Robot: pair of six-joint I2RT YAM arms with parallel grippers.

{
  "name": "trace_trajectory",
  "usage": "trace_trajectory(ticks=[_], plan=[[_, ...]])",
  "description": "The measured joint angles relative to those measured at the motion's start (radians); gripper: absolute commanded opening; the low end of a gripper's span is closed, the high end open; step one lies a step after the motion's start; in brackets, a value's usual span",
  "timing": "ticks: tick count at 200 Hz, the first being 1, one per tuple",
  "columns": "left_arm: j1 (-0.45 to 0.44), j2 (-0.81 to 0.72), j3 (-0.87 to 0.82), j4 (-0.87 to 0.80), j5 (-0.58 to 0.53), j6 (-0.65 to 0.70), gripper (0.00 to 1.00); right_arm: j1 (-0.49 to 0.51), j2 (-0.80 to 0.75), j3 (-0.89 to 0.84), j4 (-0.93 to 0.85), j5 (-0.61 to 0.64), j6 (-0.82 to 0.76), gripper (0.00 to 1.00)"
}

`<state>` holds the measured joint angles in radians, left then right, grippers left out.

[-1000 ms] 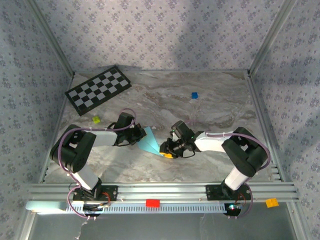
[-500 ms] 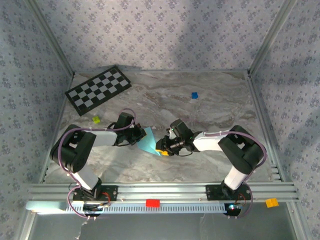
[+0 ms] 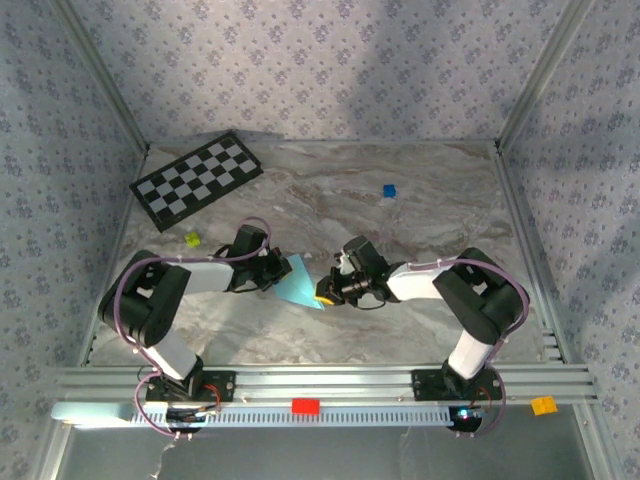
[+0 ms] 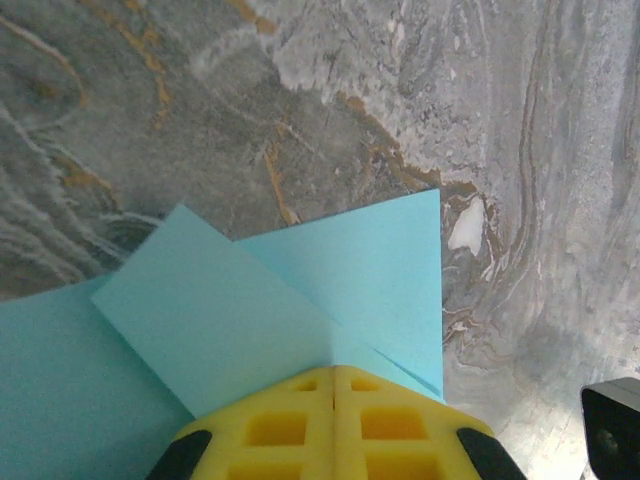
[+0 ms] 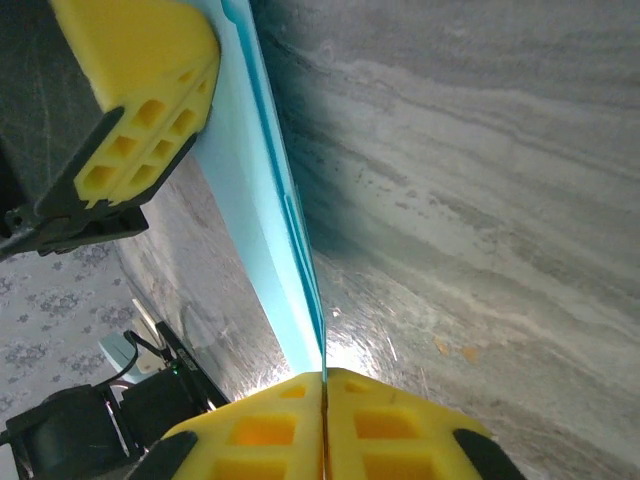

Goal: Fold a paper plane with a square sheet of paper (pick it up from the middle)
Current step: Turn over the paper at the center of the table.

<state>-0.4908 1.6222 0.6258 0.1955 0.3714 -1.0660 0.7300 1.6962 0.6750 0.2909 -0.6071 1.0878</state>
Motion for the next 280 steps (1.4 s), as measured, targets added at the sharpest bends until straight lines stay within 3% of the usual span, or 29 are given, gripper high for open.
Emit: trace_trajectory(ticks=[50, 104, 156, 216, 280], plan=[[-0.001, -0.137, 0.053, -0.080, 0.002, 0.027, 0.28, -0.014, -0.049, -0.005, -0.036, 0.002, -0.043, 0.03], [-0.009, -0.429, 0.087, -0.249, -0.082, 0.101, 0.36, -0.051, -0.244, 0.046, -0.286, 0.111, -0.228, 0.02], [-0.005, -0.693, -0.010, -0.364, -0.199, 0.115, 0.40, -0.057, -0.340, 0.218, -0.595, 0.288, -0.459, 0.01], [0.034, -0.823, -0.062, -0.462, -0.255, 0.117, 0.44, -0.021, -0.350, 0.360, -0.873, 0.552, -0.620, 0.00], [0.067, -0.916, -0.095, -0.505, -0.276, 0.130, 0.50, 0.060, -0.331, 0.486, -1.147, 1.004, -0.676, 0.00]])
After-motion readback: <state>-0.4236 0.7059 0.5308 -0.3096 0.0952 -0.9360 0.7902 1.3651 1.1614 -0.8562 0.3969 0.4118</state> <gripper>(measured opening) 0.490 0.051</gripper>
